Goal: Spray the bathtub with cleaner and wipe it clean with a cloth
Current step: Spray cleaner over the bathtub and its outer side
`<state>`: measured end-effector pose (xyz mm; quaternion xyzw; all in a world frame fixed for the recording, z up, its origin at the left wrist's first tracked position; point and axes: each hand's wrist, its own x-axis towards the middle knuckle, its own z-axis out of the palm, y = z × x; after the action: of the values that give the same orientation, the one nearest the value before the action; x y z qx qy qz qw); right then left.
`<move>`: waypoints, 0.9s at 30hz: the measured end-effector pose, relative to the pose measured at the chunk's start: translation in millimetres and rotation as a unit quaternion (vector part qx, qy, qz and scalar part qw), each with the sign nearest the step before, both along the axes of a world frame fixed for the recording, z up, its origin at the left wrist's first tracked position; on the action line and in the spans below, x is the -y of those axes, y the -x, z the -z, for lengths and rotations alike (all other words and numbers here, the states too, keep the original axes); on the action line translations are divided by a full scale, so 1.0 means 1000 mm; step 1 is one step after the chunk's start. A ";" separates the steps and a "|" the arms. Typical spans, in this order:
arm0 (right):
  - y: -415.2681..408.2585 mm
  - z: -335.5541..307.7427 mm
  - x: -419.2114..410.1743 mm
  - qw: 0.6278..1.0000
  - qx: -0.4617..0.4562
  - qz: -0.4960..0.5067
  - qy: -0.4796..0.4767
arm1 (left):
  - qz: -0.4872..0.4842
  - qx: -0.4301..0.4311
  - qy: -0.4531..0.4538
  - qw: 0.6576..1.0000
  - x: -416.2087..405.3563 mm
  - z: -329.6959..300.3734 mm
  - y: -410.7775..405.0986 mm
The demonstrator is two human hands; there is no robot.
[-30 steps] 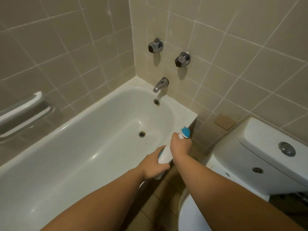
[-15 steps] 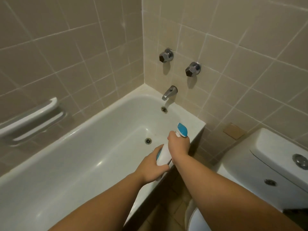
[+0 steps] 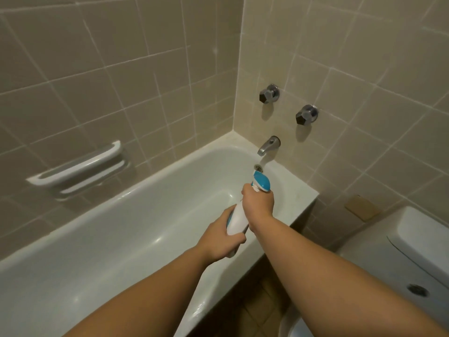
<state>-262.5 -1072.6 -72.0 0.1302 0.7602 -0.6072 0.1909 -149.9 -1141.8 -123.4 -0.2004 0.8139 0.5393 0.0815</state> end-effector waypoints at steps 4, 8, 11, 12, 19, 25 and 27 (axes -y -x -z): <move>-0.008 -0.003 0.011 1.000 -0.019 -0.003 0.013 | -0.012 0.001 -0.008 1.000 0.009 -0.003 -0.008; -0.020 -0.007 0.023 0.999 -0.038 -0.029 0.003 | -0.033 0.002 -0.010 0.999 0.014 -0.002 -0.023; -0.032 -0.003 0.032 0.997 -0.048 -0.052 -0.004 | -0.050 0.001 -0.006 0.999 0.020 -0.002 -0.037; -0.037 -0.003 0.036 0.996 -0.048 -0.068 -0.004 | -0.057 0.001 -0.004 0.998 0.022 -0.003 -0.044; -0.090 0.003 0.074 0.992 0.009 -0.128 0.006 | -0.140 0.013 -0.016 0.990 0.040 -0.003 -0.106; -0.159 0.009 0.108 0.981 0.021 -0.194 0.008 | -0.213 0.028 -0.018 0.977 0.059 0.003 -0.181; -0.182 0.009 0.119 0.976 0.019 -0.219 0.006 | -0.237 0.030 -0.022 0.971 0.064 0.004 -0.204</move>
<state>-80.7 -1191.8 -81.0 -0.0289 0.7627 -0.5527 0.3347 54.4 -1205.5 -127.1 -0.4019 0.7285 0.5545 -0.0200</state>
